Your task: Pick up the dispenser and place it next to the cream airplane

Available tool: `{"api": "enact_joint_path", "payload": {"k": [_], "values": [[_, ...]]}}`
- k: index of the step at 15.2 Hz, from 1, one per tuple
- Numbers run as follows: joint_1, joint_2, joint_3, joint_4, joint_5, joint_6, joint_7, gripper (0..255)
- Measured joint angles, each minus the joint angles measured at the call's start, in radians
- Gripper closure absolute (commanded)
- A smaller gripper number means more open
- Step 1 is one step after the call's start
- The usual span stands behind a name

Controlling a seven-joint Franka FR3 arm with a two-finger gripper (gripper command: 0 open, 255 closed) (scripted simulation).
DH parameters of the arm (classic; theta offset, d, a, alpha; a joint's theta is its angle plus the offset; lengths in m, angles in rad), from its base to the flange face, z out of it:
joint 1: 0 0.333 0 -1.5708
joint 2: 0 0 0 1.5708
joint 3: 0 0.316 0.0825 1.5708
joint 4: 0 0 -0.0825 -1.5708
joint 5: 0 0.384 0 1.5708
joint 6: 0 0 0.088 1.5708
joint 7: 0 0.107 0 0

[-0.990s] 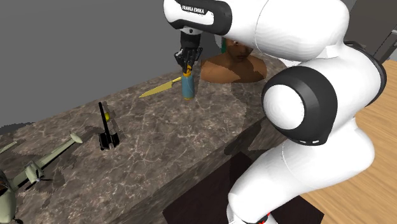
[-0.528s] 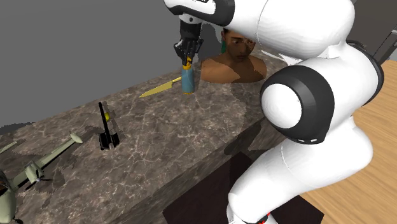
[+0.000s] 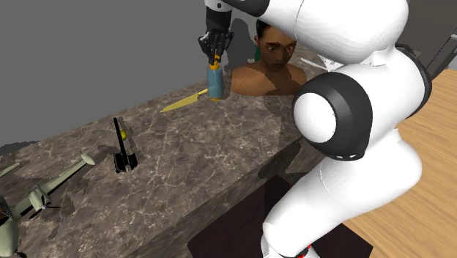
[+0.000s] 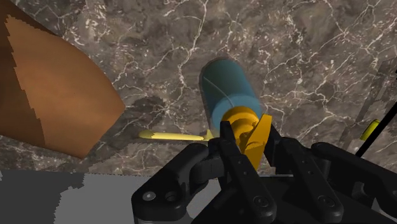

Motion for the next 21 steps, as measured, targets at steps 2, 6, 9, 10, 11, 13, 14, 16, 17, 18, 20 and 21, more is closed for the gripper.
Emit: {"api": "enact_joint_path", "payload": {"k": [2, 6, 9, 10, 11, 13, 14, 16, 17, 18, 20, 21], "values": [[0.000, 0.012, -0.001, 0.041, 0.003, -0.029, 0.000, 255], [0.001, 0.036, -0.004, 0.124, 0.009, -0.089, 0.001, 255], [0.000, 0.062, -0.008, 0.194, 0.016, -0.134, -0.001, 255], [-0.002, 0.070, -0.011, 0.218, 0.018, -0.151, -0.004, 255], [-0.001, 0.078, -0.011, 0.245, 0.020, -0.171, -0.002, 255], [-0.002, 0.097, -0.014, 0.295, 0.026, -0.201, -0.003, 255], [-0.002, 0.108, -0.015, 0.323, 0.029, -0.219, -0.002, 255], [-0.005, 0.133, -0.020, 0.382, 0.037, -0.254, -0.005, 255], [-0.007, 0.148, -0.024, 0.420, 0.042, -0.278, -0.008, 255], [-0.010, 0.162, -0.027, 0.451, 0.047, -0.295, -0.010, 255], [-0.015, 0.197, -0.033, 0.528, 0.060, -0.339, -0.012, 255], [-0.017, 0.209, -0.035, 0.556, 0.064, -0.357, -0.014, 255]]}}
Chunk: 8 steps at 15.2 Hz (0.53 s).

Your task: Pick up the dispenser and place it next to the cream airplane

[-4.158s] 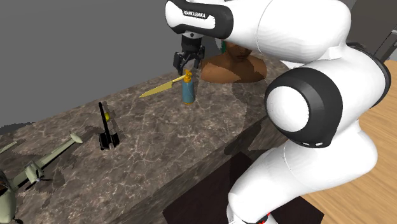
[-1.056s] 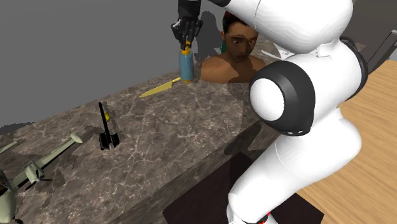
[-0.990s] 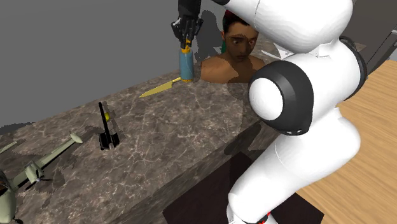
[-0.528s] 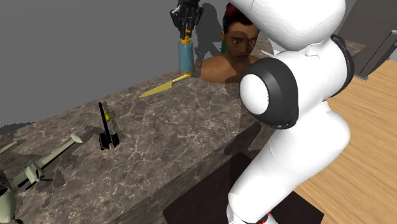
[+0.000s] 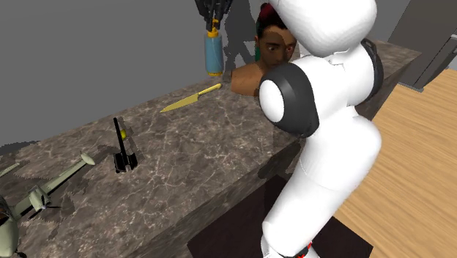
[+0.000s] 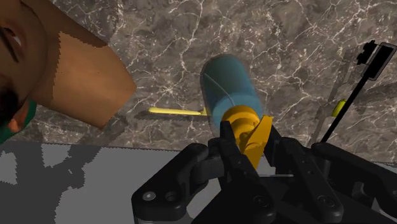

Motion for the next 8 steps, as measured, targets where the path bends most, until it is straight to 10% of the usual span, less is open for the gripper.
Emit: {"api": "enact_joint_path", "payload": {"k": [5, 8], "values": [[-0.025, 0.096, -0.017, 0.204, 0.042, -0.113, -0.007, 255], [0.024, 0.021, 0.015, 0.097, 0.006, -0.073, 0.048, 255]]}}
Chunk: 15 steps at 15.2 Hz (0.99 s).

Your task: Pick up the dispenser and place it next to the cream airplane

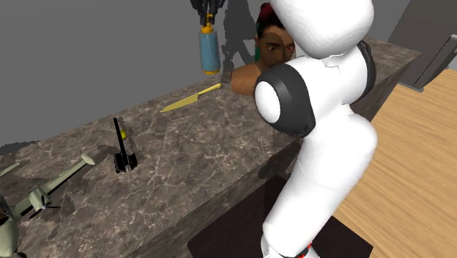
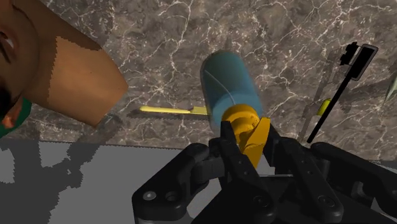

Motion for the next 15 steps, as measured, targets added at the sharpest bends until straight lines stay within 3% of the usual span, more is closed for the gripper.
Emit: {"api": "enact_joint_path", "payload": {"k": [6, 15], "values": [[0.090, -0.166, 0.103, -0.232, -0.060, 0.083, 0.161, 255], [0.177, -0.288, 0.266, -0.400, -0.073, 0.143, 0.405, 255]]}}
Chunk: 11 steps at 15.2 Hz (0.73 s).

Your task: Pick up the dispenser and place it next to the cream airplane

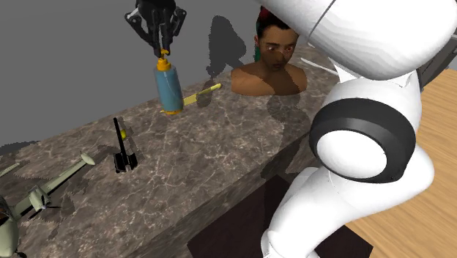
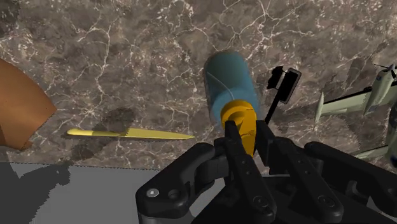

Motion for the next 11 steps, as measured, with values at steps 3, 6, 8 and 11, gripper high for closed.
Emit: {"api": "enact_joint_path", "payload": {"k": [3, 6, 8, 11], "values": [[0.027, -0.015, 0.057, -0.035, 0.004, 0.023, 0.083, 255], [0.049, -0.023, 0.107, -0.053, 0.008, 0.036, 0.156, 255], [0.067, -0.028, 0.146, -0.071, 0.011, 0.051, 0.210, 255], [0.090, -0.019, 0.199, -0.073, 0.013, 0.065, 0.286, 255]]}}
